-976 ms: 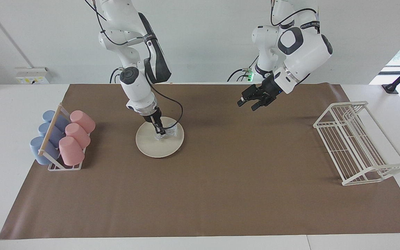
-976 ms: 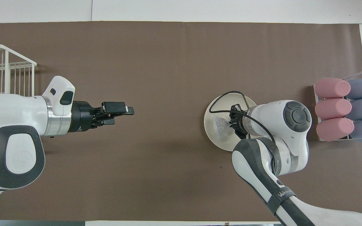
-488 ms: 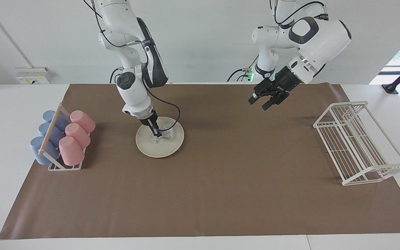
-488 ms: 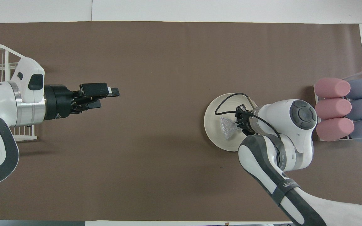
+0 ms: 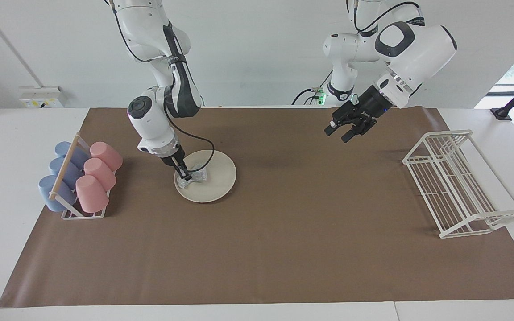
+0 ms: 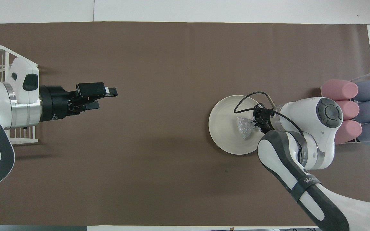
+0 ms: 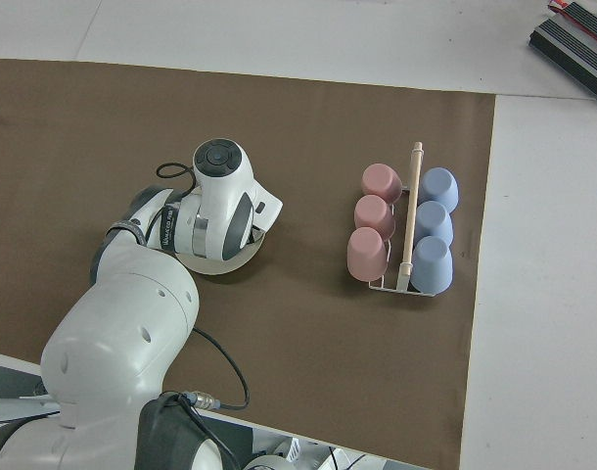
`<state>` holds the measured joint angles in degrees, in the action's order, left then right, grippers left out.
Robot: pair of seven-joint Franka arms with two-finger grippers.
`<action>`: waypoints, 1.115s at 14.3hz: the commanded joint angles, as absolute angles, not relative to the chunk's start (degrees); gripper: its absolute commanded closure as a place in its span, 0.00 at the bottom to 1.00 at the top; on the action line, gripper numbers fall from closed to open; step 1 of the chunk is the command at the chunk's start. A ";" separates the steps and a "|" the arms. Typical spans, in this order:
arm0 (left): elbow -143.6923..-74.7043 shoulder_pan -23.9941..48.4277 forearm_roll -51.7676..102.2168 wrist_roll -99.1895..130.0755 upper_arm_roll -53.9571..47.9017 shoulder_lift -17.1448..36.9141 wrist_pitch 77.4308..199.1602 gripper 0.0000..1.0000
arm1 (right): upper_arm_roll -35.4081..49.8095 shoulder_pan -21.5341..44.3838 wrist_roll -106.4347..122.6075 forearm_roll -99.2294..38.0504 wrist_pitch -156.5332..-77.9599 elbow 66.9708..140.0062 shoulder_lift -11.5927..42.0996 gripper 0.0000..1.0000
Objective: Wipe plate with sponge
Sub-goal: 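Rub the scrubber across the white plate surface with the right gripper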
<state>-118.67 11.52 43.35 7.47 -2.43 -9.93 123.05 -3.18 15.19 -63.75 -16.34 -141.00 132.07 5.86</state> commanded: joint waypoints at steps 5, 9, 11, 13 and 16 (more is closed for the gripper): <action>-118.56 10.99 42.01 8.52 -2.81 -10.20 123.13 0.00 | -2.90 24.86 -81.53 -16.35 -151.51 131.66 12.30 1.00; -118.48 10.99 42.01 8.53 -2.81 -10.20 123.05 0.00 | -2.81 26.80 -86.04 -16.35 -152.14 131.04 12.74 1.00; -118.48 10.99 42.01 8.53 -2.81 -10.20 123.05 0.00 | -2.99 26.20 -83.08 -16.26 -152.23 131.04 12.74 1.00; -118.56 10.99 42.01 8.53 -2.81 -10.20 123.13 0.00 | -3.08 23.22 -74.92 -16.35 -151.53 131.48 12.66 1.00; -118.56 10.99 42.01 8.53 -2.81 -10.20 123.13 0.00 | -3.08 18.73 -66.20 -16.35 -150.48 131.48 12.57 1.00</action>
